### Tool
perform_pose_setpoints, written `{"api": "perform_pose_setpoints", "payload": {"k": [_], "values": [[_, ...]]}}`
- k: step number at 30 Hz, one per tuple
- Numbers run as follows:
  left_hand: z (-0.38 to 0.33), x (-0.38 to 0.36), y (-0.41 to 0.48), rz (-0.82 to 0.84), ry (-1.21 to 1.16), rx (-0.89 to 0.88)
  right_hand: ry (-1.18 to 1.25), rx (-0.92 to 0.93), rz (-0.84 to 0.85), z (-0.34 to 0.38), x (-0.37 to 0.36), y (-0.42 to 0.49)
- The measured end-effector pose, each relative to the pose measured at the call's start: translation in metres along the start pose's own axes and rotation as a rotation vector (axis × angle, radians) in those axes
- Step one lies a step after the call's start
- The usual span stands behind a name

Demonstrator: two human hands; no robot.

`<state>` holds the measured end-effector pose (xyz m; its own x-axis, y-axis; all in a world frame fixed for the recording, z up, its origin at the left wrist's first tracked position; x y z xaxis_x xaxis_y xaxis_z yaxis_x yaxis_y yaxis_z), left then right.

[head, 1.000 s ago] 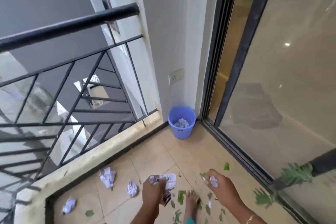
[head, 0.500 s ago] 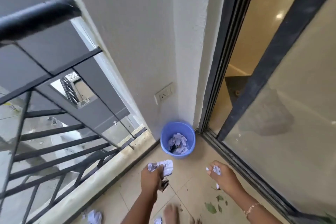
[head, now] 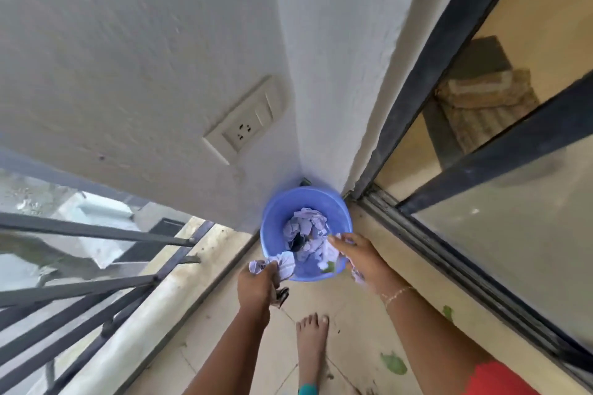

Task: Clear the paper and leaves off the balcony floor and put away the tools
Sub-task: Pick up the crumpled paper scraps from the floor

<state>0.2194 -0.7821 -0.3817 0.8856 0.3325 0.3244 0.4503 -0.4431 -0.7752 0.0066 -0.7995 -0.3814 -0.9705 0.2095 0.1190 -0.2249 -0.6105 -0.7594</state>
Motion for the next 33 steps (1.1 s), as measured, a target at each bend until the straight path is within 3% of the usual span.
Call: {"api": "perform_pose_setpoints", "payload": {"k": [5, 8, 12, 19, 24, 28, 31, 33], "values": [[0.002, -0.014, 0.035, -0.001, 0.066, 0.009, 0.232, -0.15, -0.075, -0.018, -0.009, 0.037], [-0.001, -0.02, 0.045, 0.024, 0.077, 0.03, 0.368, -0.207, -0.012, -0.02, -0.017, 0.05], [-0.011, -0.031, 0.047, 0.001, 0.054, 0.037, 0.409, -0.291, -0.027, -0.01, -0.016, 0.05], [-0.022, -0.067, 0.031, 0.213, 0.123, 0.025, 0.435, -0.267, -0.055, -0.021, 0.003, 0.041], [-0.015, -0.069, 0.018, 0.183, 0.118, 0.044, 0.463, -0.229, -0.094, -0.029, 0.026, 0.019], [-0.004, -0.056, -0.002, 0.148, 0.432, -0.223, 0.32, -0.086, -0.112, -0.036, 0.046, -0.011], [0.015, -0.04, -0.037, 0.121, 0.778, -0.55, -0.004, 0.1, -0.194, -0.052, 0.068, -0.044], [0.033, -0.028, -0.07, 0.144, 0.874, -0.653, -0.239, 0.214, -0.227, -0.063, 0.085, -0.075]]}}
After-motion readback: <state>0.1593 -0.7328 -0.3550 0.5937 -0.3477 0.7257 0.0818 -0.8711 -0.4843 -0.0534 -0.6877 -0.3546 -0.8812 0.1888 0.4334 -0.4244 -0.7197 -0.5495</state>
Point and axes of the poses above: each hand's wrist, its own y-axis towards the middle knuckle, its own x-axis out of the back of the hand, z = x × y, the point moved 5 cm from there along y, towards the middle knuckle, and after that the axes turned 9 degrees about -z, right-handed, at the moved point
